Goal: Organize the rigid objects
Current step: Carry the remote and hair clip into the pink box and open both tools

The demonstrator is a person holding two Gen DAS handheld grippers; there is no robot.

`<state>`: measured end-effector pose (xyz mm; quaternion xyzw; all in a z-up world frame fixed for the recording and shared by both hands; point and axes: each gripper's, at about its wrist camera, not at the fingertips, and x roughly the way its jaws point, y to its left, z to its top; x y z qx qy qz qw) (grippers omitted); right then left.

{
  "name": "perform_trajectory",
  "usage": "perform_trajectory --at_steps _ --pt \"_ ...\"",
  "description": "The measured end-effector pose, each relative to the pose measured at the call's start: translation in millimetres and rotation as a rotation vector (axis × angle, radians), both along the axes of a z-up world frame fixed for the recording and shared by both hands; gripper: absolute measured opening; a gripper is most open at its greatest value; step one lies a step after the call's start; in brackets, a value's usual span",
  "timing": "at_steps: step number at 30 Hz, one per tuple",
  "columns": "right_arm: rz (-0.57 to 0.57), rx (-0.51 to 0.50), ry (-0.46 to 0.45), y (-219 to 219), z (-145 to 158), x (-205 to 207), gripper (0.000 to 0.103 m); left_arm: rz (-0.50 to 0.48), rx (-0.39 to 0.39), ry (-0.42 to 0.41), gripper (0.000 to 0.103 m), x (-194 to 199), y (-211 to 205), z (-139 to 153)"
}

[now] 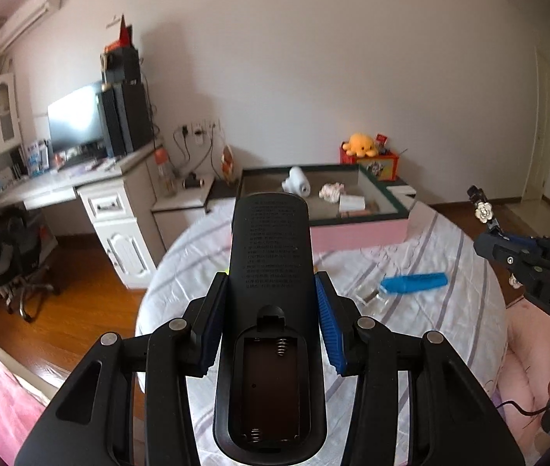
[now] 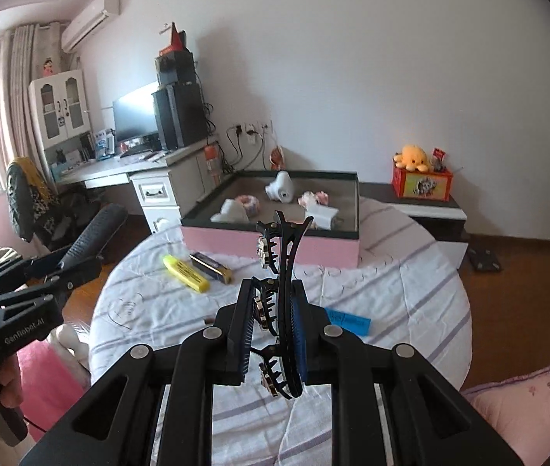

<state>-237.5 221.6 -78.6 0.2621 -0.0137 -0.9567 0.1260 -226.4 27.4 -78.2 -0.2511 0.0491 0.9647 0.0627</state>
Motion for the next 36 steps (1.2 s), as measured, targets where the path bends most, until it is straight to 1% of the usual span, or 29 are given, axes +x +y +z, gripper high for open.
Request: perform_trajectory --at_steps 8,13,18,22,25,28,30,34,36 --pt "0.025 0.008 0.067 -7.0 25.1 3.5 0.018 0.016 0.007 0.067 0.044 5.6 -4.4 25.8" --pt "0.035 0.011 0.094 -10.3 34.7 -1.9 0.018 0.029 0.008 0.095 0.044 4.6 -7.1 33.7" --pt "0.040 0.016 0.107 -11.0 38.0 -14.1 0.018 0.035 -0.010 0.103 0.044 -8.1 -3.5 38.1" --pt "0.047 0.030 0.096 -10.4 36.2 -30.1 0.018 0.034 -0.012 0.115 0.044 -24.6 -0.4 41.8" --pt "0.047 0.041 0.083 -8.4 33.6 -47.5 0.018 0.018 -0.032 0.114 0.044 -45.8 4.9 43.3" --pt "0.045 0.059 0.067 -3.2 31.1 -69.1 0.018 0.011 -0.038 0.092 0.044 -78.4 4.7 44.0" --pt "0.040 0.066 0.051 1.8 28.5 -89.4 0.018 0.009 -0.038 0.081 0.044 -95.2 5.2 42.7" --pt "0.031 0.084 0.003 8.1 19.5 -132.3 0.018 -0.001 -0.053 0.043 0.044 -141.9 8.2 34.8" --pt "0.035 0.096 -0.029 10.5 11.8 -157.2 0.018 -0.022 -0.056 0.019 0.044 -161.6 10.6 30.2"
